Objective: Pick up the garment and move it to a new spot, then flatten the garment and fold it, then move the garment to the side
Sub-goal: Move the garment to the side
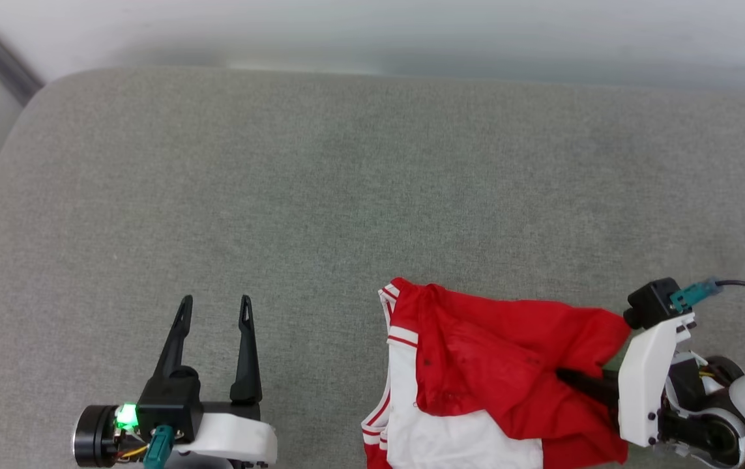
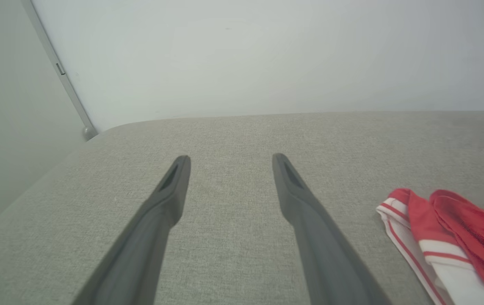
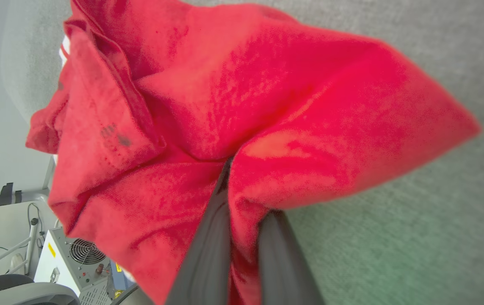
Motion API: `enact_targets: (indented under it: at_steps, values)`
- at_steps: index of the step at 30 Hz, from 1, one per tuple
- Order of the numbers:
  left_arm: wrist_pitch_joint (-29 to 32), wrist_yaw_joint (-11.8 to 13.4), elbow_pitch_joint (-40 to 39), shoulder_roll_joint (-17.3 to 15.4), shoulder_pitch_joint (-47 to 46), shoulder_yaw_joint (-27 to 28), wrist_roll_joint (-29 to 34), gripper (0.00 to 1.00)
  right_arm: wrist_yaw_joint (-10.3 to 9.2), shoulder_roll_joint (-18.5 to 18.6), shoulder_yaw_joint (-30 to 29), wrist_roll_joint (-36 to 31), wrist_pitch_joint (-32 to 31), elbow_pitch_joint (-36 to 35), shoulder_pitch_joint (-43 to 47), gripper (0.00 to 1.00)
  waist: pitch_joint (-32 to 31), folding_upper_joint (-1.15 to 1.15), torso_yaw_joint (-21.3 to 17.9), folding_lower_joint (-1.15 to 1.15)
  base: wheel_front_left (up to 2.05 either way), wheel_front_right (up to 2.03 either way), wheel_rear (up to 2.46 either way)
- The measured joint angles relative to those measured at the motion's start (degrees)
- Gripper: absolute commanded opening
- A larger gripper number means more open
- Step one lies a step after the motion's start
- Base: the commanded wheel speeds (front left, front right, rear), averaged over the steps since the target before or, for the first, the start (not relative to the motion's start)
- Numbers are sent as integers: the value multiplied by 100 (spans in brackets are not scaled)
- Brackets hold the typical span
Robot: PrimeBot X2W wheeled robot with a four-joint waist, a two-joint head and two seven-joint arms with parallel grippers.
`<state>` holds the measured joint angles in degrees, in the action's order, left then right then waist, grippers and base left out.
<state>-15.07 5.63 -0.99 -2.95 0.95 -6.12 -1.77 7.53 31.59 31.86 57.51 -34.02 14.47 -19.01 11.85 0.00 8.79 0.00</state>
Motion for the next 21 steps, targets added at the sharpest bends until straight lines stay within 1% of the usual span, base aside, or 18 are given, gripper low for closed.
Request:
enact_targets:
  at_steps: [5, 9, 15, 21]
  values:
    - [0, 59, 10, 1, 196, 12, -26, 100, -3, 328, 327, -62, 216, -411, -329, 0, -318, 0, -78, 0, 0, 0, 0]
    - [0, 135, -22, 0, 387, 57, -93, 100, -2, 699, 603, -211, 266, -875, -556, 0, -520, 0, -266, 0, 0, 0, 0]
    - [0, 212, -114, 2, 513, 94, -153, 100, -2, 1366, 876, -460, 265, -1578, -977, 0, -623, 0, -774, 0, 0, 0, 0]
    - [0, 245, -226, 2, 417, 124, -149, 100, -2, 1869, 955, -688, 194, -2002, -1442, 0, -500, 0, -1388, 0, 0, 0, 0]
